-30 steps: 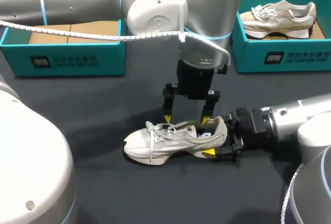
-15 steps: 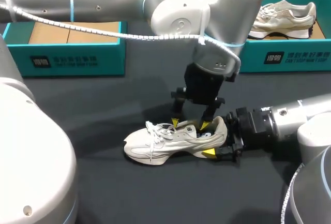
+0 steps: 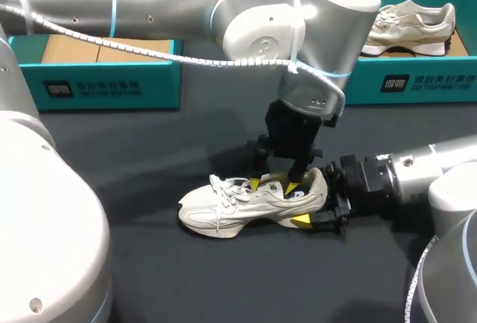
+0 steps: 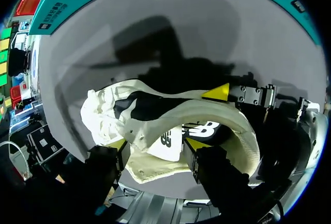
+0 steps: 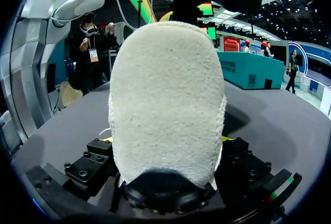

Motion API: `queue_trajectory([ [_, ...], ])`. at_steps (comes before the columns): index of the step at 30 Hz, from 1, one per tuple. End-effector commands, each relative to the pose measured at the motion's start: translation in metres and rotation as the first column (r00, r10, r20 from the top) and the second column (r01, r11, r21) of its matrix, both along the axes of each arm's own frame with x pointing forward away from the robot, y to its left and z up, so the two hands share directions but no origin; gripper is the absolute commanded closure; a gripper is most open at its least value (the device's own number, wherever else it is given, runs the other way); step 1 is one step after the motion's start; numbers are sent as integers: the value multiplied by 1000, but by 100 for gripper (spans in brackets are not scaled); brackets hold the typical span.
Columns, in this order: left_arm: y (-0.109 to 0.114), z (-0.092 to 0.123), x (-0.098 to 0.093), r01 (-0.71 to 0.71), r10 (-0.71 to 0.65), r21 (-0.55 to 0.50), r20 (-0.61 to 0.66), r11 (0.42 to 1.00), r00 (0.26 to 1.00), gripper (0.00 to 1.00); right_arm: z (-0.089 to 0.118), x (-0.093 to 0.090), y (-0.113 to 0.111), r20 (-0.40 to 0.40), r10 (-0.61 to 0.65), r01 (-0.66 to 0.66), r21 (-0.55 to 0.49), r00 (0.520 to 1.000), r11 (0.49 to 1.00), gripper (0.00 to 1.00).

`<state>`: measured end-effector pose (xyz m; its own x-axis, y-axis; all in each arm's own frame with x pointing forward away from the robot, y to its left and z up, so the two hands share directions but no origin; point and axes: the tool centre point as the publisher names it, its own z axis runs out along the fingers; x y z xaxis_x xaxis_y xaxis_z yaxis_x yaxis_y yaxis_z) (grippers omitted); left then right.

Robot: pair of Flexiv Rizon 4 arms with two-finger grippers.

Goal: Take the shoe out of the shoebox, open the shoe tongue, remove and reinsert the insole, then place the shoe into the shoebox

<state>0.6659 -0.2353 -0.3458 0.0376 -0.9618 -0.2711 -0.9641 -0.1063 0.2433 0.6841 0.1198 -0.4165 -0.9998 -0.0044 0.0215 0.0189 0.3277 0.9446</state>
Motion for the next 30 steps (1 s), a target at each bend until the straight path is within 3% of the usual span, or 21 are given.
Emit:
queue_trajectory([
  [1, 3, 6, -2, -1, 2, -20, 21, 1000, 1000, 30, 1, 0, 1, 0, -1, 1, -3, 1000, 1000, 100],
  [7, -1, 9, 0, 3, -2, -26, 38, 1000, 999, 29, 1, 0, 1, 0, -1, 1, -3, 1000, 1000, 100],
  [20, -12, -9, -2, 11, -12, 54, 21, 998, 1000, 27, 1, 0, 1, 0, -1, 1, -3, 1000, 1000, 100],
  [27, -5, -10, -6, 7, -9, 104, 12, 995, 1000, 26, 1, 0, 1, 0, -1, 1, -3, 1000, 1000, 100],
  [30, 2, -10, -8, 6, -5, 109, -8, 994, 1000, 30, 1, 0, 1, 0, -1, 1, -3, 1000, 1000, 100],
])
